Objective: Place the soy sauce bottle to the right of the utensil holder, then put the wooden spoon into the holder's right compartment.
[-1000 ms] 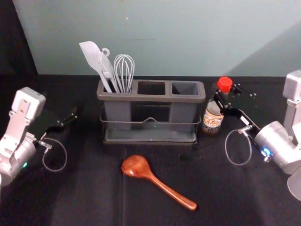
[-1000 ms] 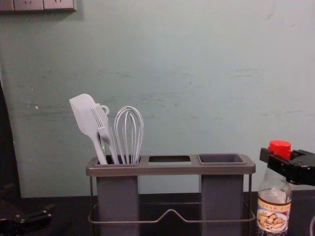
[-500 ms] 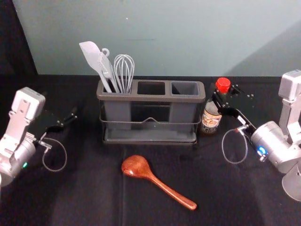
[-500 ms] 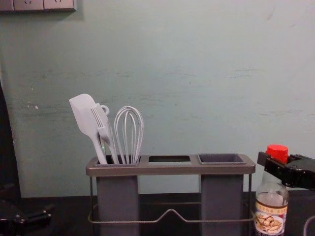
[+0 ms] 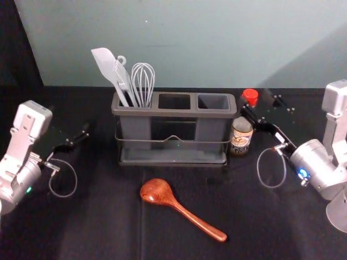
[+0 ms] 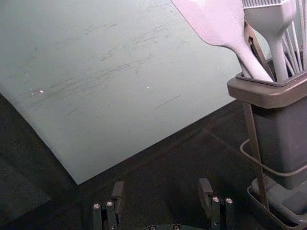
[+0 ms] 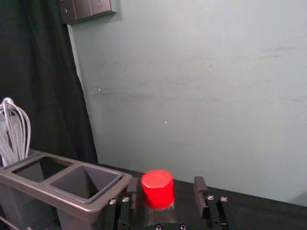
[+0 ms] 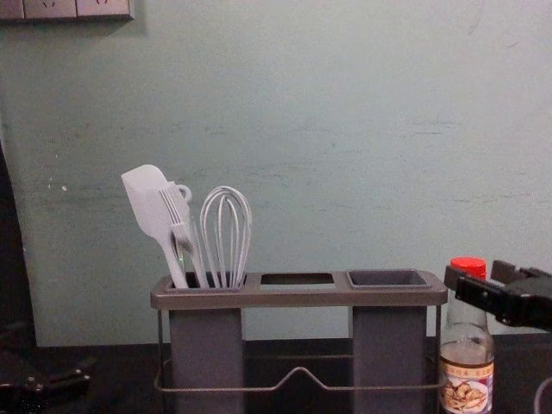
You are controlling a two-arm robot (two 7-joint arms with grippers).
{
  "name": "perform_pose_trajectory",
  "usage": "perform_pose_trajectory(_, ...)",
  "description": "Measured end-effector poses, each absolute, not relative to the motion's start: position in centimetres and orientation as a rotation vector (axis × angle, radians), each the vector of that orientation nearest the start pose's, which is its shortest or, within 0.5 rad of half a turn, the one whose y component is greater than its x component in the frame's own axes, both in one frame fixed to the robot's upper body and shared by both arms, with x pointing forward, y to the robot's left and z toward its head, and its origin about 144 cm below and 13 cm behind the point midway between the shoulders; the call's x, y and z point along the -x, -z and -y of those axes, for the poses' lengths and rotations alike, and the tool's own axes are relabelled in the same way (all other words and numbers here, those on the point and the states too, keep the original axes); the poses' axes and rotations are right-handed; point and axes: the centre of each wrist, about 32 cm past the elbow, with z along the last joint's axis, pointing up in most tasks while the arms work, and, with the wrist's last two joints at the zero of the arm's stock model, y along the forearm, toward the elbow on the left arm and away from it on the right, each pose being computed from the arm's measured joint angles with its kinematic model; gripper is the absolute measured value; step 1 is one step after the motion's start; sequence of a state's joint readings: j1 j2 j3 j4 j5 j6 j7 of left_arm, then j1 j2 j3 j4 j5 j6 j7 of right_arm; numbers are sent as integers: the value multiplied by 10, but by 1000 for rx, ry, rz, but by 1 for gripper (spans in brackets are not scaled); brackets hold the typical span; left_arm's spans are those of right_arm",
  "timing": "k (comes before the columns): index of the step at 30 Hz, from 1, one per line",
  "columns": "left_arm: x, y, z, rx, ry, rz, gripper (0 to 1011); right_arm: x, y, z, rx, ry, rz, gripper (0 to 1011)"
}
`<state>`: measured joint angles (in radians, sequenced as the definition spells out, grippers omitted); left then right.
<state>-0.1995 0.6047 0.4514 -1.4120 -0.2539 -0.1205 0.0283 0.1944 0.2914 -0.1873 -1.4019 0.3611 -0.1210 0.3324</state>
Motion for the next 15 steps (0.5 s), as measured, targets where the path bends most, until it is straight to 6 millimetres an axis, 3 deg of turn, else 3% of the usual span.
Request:
perform_pose_trajectory(11,-489,-1140,-310,-305,-1248,285,1000,-481,-1187,270,-89,1149,156,1000)
perform_pose_trajectory(15,-489,-1140,-310,-304,-1248,285,1000,-468,-1195,266,-88,1139,183,1002)
